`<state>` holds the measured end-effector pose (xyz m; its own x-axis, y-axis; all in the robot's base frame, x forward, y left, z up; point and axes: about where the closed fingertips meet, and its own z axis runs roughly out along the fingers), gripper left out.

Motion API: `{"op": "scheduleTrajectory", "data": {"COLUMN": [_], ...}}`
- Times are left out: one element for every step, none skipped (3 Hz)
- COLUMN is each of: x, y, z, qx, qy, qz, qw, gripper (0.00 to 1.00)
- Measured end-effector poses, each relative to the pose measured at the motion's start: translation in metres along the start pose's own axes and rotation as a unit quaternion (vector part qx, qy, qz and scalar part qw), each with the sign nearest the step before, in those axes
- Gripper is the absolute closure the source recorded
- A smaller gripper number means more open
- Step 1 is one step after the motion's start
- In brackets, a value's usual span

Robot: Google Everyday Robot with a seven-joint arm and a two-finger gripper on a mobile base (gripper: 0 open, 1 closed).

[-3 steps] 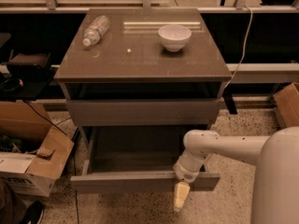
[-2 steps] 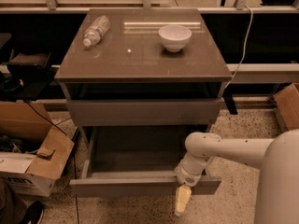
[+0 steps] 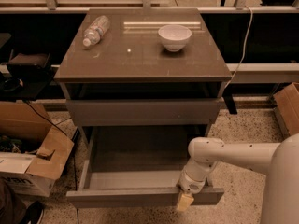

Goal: Open middle drawer

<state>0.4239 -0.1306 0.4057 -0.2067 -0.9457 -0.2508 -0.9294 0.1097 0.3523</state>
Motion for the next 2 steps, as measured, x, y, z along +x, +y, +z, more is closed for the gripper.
{"op": "scheduleTrajectory", "data": {"x": [0.0,0.0003], "y": [0.0,0.0008], "z": [0.0,0.0013], "qx": [0.0,-0.001], "qy": [0.0,0.0], "qz": [0.0,0.0], "qw": [1.0,1.0], "gripper": [0.46,0.22]}}
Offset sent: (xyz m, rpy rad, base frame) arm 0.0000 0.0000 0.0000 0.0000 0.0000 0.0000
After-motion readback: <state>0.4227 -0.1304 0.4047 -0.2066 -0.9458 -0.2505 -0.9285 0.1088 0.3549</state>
